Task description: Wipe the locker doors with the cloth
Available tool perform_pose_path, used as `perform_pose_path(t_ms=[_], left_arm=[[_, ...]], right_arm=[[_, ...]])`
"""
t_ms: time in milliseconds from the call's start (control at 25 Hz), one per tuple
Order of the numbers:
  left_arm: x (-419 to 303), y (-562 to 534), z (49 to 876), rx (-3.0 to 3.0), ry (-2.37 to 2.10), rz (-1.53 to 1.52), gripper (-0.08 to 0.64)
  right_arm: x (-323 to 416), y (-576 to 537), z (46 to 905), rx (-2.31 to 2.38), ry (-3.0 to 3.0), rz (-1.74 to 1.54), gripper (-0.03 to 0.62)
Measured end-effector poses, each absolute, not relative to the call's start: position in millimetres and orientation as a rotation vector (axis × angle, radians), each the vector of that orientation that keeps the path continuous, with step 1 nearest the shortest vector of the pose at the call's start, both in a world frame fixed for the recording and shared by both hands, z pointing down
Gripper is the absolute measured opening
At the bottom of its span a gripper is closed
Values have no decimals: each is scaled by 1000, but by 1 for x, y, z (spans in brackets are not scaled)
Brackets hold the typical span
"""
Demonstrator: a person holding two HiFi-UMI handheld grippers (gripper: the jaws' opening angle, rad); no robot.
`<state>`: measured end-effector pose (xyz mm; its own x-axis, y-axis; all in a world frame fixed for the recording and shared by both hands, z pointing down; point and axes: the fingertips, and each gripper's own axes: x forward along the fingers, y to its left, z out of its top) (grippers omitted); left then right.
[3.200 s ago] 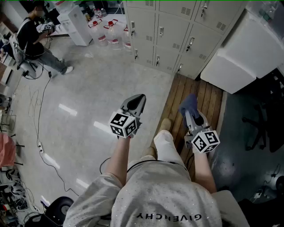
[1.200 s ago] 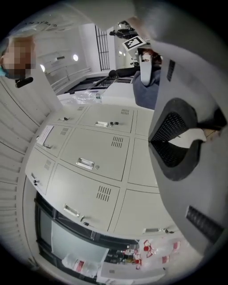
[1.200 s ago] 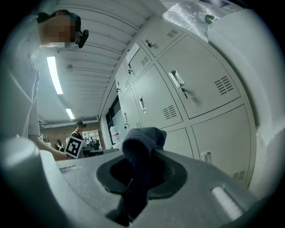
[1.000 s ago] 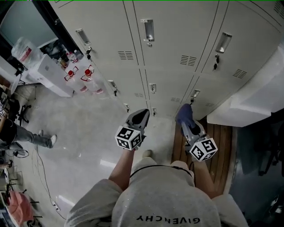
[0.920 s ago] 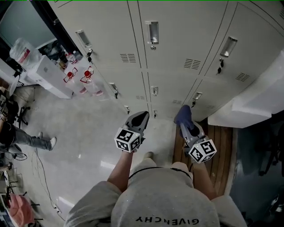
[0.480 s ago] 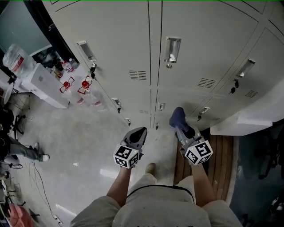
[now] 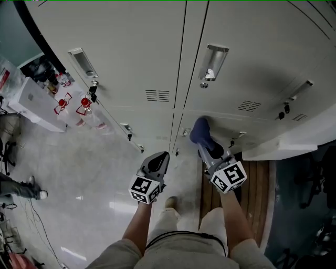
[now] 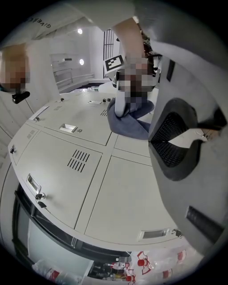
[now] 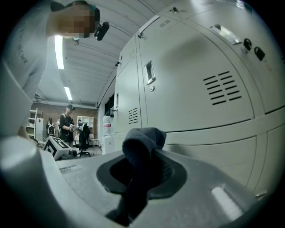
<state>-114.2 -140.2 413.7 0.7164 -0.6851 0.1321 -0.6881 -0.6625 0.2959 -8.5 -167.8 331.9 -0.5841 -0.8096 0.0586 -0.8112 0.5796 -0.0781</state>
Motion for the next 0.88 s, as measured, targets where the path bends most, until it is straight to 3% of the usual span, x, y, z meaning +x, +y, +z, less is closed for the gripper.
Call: perform_pose_path(t_ms=[880], left_arm=[[-83,-193,460,2594,-1132,2,-2]], right_arm=[[-29,-242,377,1495,-2854,53,52]])
